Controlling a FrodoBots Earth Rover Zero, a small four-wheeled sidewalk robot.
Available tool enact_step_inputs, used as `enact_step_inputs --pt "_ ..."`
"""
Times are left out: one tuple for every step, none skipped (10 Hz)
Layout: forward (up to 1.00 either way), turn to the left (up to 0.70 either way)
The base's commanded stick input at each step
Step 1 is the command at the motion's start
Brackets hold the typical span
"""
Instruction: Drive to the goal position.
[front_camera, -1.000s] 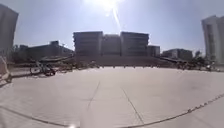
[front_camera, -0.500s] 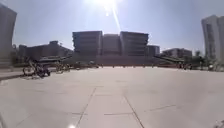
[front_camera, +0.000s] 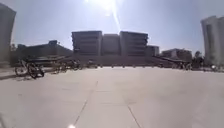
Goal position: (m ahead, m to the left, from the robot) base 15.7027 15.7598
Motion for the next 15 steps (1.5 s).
enact_step_inputs --pt "1.0 0.0" --pt "1.0 0.0" --pt "1.0 0.0" --pt "1.0 0.0" --pt "1.0 0.0" --pt "1.0 0.0" --pt "1.0 0.09" --pt "1.0 0.36" --pt "1.0 0.06" --pt "1.0 0.0" --pt "1.0 0.0" --pt "1.0 0.0" --pt "1.0 0.0" --pt "1.0 0.0" --pt "1.0 0.0"
